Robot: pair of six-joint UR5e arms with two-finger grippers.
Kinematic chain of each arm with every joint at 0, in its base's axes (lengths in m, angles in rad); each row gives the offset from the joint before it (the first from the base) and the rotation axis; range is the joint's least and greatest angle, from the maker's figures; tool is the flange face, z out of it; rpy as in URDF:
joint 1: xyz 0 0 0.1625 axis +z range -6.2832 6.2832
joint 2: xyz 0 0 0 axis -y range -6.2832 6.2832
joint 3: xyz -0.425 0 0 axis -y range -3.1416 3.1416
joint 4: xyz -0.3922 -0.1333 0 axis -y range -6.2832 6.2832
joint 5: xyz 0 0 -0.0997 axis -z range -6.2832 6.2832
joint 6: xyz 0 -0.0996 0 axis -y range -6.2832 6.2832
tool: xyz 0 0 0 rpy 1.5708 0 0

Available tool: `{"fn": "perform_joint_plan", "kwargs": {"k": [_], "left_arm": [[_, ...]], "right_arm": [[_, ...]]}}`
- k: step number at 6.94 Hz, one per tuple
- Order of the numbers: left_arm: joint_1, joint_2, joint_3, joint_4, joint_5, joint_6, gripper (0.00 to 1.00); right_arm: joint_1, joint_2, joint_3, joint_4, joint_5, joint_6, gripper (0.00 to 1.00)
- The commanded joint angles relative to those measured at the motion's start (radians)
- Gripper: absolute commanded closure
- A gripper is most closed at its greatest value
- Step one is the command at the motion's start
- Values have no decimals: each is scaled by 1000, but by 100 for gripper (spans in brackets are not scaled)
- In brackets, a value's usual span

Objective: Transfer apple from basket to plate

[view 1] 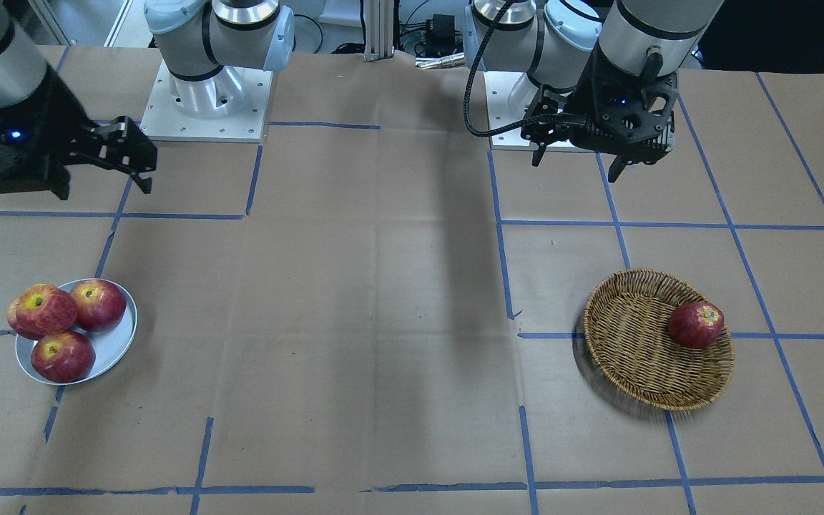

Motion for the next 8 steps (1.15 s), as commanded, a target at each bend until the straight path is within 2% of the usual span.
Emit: {"fn": "perform_joint_plan", "kwargs": {"k": [1,4,8], "left_arm": [[0,0,1,0,-2,0,1],[0,0,0,0,-2,0,1],[0,-2,0,0,-2,-2,1]], "right_arm": [[115,-13,26,4,-2,126,0],[114,-59,89,-16,-1,131,0],[114,-59,89,-56,-2,127,0]]}}
